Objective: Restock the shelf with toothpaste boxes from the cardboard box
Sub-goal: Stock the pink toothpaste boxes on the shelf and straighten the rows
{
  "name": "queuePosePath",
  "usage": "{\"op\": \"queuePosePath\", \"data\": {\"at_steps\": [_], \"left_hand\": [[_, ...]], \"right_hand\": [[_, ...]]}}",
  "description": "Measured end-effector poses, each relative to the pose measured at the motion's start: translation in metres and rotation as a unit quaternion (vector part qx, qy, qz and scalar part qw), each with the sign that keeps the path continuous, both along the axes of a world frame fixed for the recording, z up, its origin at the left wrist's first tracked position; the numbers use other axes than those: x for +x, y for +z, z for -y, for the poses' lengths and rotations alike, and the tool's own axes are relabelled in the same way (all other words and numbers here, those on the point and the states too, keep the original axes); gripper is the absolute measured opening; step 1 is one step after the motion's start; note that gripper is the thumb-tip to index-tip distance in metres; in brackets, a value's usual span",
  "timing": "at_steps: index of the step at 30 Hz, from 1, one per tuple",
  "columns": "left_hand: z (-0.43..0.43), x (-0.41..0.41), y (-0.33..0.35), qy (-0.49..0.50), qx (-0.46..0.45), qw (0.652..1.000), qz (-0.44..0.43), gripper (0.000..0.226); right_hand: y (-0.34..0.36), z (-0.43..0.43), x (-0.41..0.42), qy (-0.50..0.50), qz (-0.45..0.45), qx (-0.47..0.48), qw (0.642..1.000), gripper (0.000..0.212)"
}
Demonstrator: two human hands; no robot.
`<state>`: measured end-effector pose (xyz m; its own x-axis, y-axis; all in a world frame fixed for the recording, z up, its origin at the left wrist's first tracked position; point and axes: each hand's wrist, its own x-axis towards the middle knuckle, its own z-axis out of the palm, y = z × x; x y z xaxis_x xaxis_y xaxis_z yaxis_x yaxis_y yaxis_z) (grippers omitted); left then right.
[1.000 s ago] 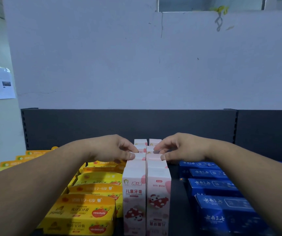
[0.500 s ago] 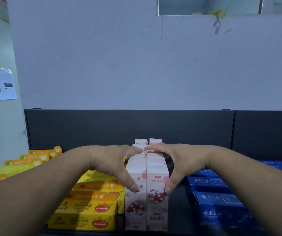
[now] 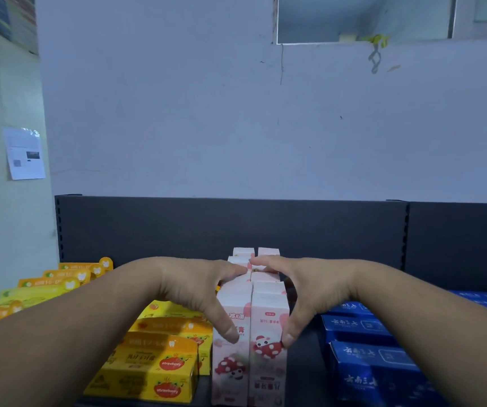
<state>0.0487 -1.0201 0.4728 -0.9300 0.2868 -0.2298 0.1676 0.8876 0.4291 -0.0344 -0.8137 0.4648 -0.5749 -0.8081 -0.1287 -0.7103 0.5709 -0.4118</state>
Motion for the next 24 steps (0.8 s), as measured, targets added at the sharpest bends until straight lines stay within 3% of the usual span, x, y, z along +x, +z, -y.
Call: {"op": "queuePosePath", "data": {"at_steps": [3,5,7,9,11,14,18,24], "left_hand": [[-0.001,0.001,0.004,-0.001,0.012,1.0,0.011,0.052],[-0.002,0.003,0.006,0.021,0.034,0.999,0.002,0.05],[0.001,0.003,0.007,0.043,0.02,0.998,-0.029,0.069],[0.011,-0.003,0.005,0.065,0.015,0.994,-0.087,0.089],[0.019,-0.008,0.002,0.119,0.068,0.979,-0.153,0.081],[0.029,-0.024,-0.003,0.194,0.126,0.947,-0.221,0.051],[0.032,-0.051,-0.01,0.203,0.078,0.95,-0.224,0.036],[0.04,-0.077,-0.015,0.154,0.047,0.972,-0.169,0.04]], "right_hand": [[0.001,-0.002,-0.004,0.019,0.006,-0.012,1.0,0.122],[0.006,-0.007,-0.006,0.035,0.026,-0.021,0.999,0.105],[0.012,-0.012,-0.007,0.037,0.026,-0.021,0.999,0.085],[0.014,-0.015,-0.012,0.025,-0.019,-0.034,0.999,0.079],[0.013,-0.016,-0.021,0.001,-0.055,-0.074,0.996,0.067],[0.011,-0.013,-0.037,-0.067,-0.089,-0.14,0.984,0.035],[0.006,-0.001,-0.056,-0.104,-0.134,-0.118,0.978,0.029],[0.002,0.017,-0.065,-0.131,-0.076,-0.115,0.982,0.034]]}}
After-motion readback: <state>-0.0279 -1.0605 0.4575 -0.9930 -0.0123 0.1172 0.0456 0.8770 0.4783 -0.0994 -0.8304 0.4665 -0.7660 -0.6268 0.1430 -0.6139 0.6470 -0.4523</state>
